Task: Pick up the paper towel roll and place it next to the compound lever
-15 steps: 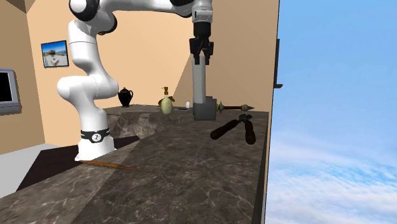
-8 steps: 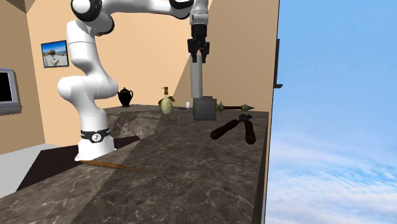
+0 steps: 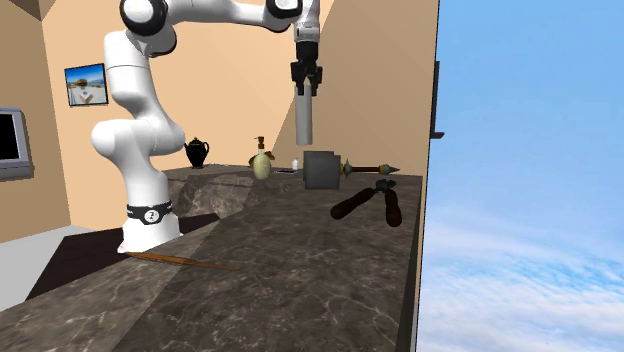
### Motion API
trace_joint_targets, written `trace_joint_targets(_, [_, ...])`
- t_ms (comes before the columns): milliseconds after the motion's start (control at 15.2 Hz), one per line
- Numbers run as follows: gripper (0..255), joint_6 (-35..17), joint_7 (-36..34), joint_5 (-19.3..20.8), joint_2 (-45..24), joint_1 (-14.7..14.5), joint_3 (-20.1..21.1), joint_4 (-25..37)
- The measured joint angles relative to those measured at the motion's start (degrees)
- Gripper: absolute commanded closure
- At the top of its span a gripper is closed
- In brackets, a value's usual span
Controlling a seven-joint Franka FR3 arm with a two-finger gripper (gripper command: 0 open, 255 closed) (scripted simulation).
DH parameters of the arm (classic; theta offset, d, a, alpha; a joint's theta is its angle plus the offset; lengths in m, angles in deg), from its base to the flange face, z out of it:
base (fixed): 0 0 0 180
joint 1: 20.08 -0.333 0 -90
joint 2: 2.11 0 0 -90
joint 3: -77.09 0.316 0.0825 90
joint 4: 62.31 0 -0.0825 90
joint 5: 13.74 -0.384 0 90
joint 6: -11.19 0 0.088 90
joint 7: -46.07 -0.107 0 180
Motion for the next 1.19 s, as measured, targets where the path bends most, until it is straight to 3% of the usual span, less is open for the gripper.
trace_joint_targets(330, [255,1.2,-8.02,1.48,-2.85,-2.57,5.07,4.34])
trace_joint_targets(660, [255,3.46,-18.27,6.65,-9.92,-6.57,11.38,12.29])
trace_joint_targets(858, [255,5.53,-26.01,12.3,-16.55,-11.57,15.05,18.75])
trace_joint_targets(1056, [255,8.48,-32.94,18.51,-23.4,-18.72,16.84,26.08])
trace_joint_targets(1188, [255,7.91,-34.23,19.16,-24.05,-19.86,17.02,25.9])
